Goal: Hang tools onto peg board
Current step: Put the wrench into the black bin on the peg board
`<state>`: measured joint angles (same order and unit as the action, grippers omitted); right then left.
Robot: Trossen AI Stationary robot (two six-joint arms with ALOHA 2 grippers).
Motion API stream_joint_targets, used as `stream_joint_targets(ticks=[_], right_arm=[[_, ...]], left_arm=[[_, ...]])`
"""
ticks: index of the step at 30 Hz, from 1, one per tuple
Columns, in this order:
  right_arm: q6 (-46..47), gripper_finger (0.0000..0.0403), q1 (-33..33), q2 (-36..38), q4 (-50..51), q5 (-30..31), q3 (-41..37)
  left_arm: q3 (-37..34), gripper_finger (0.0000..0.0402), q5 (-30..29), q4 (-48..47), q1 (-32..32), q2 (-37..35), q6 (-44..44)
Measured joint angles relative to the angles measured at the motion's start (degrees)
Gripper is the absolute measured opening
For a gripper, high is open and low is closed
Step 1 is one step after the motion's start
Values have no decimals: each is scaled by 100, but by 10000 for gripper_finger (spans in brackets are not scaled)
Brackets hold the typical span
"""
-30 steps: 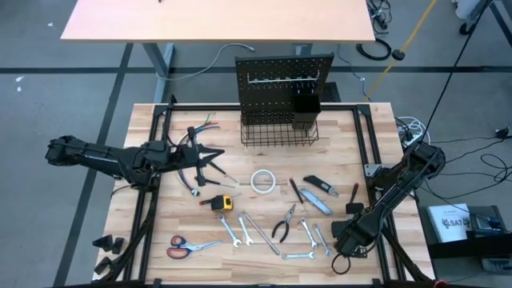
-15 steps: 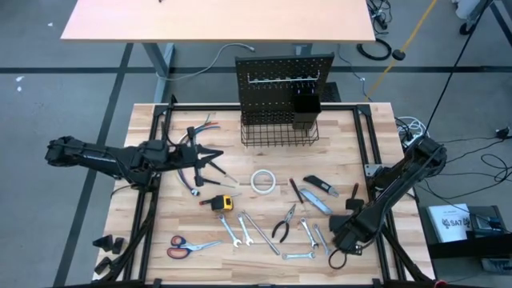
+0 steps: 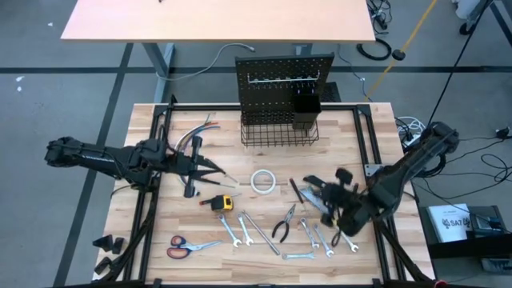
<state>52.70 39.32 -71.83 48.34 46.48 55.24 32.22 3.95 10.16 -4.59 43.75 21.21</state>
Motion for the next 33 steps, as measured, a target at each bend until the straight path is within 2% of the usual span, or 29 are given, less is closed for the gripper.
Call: stream_joint_targets(ticks=[6,10,13,16,18,21,24,30,33], right_arm=[[-1325,16,-890,293,-673,1850,-2],[-2329,16,-1585,411,-1114,2241,-2],[-3153,16,-2122,503,-1822,2251,-2],[-4241,16,-2546,580,-3081,2221,-2],[-5013,16,-2781,599,-3943,2067,-2],[-5741,16,-3143,597,-4682,1916,-2],[-5821,16,-3560,597,-4789,1851,-2],[-5499,16,-4376,557,-4756,1004,-2],[-5470,16,-4598,542,-4760,841,-2]], left_arm=[[-41,15,5,25,245,0,-121],[-362,15,78,249,478,-1,-117],[-800,15,98,967,737,0,-132],[-1094,15,98,1645,986,-2,-282],[-1182,15,98,1852,1127,-4,-417],[-1196,15,98,1868,1254,-4,-572],[-1196,15,101,1880,1293,-4,-737],[-1196,15,103,1895,1282,-7,-745],[-1196,15,105,1895,1282,-7,-758]])
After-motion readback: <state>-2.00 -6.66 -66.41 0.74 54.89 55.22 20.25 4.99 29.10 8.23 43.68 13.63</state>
